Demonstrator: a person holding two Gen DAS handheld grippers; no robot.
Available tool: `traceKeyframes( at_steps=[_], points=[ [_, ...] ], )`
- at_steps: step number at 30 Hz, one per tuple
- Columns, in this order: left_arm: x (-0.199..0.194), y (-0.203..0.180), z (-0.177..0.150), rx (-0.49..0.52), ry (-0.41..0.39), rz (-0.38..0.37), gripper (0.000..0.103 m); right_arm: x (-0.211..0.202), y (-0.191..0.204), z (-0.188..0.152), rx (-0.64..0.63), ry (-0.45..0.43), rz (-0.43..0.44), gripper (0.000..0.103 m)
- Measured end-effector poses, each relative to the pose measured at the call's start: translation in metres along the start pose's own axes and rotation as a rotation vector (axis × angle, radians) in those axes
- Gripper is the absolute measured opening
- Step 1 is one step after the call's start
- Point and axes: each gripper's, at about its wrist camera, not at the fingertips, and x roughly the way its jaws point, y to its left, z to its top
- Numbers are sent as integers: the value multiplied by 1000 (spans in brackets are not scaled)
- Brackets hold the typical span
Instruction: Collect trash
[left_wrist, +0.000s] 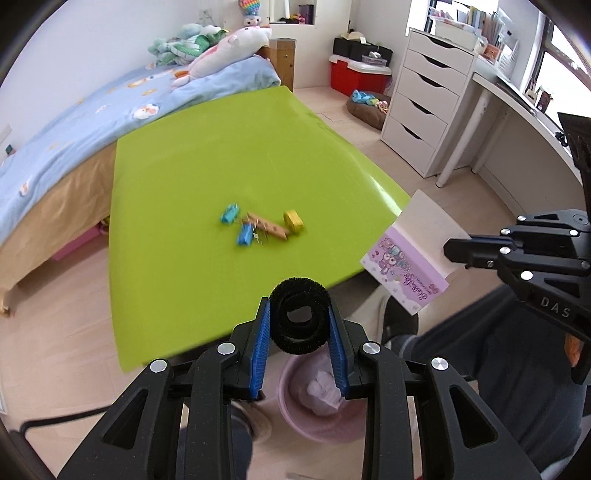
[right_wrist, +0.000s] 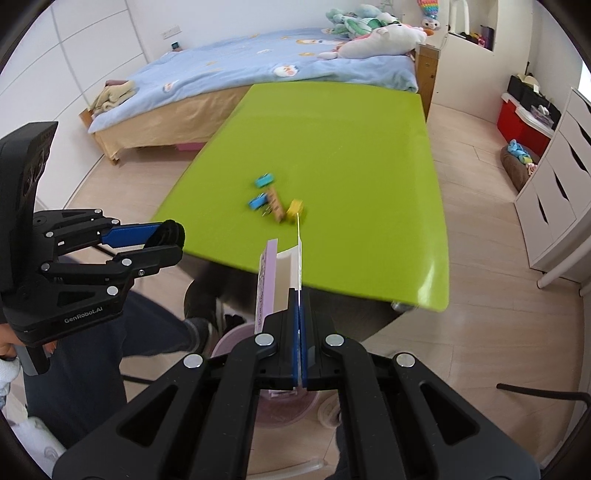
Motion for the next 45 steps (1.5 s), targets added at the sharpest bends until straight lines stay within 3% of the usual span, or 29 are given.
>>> traceKeyframes(
  at_steps=[10,13,14,16,19,29,30,34,45],
  points=[
    [-20,-5,-47,-43,11,-37,29,9,27,-48,-28,81,65,1],
    [-19,-5,-54,-47,22,-44,29,16,29,-53,-30,105,63,5],
    [-18,-5,-55,-49,27,-46,29,17,29,-56,-26,112,50,11],
    [-17,-5,-57,-50,31,-49,29,16,25,-57,-6,107,42,68],
    [-16,-7,-60,-47,38,-57,29,7,19,-58,33,54,44,92],
    [-9,-19,-59,-24,57,-101,33,-9,5,-54,82,23,6,96],
    [-9,-20,-58,-25,58,-99,40,-10,4,-55,86,19,4,96],
    [-10,-18,-58,-46,39,-94,85,-16,0,-55,98,4,-6,97],
    [-16,2,-57,-105,13,-41,95,-13,0,-55,116,-4,8,100]
  ],
)
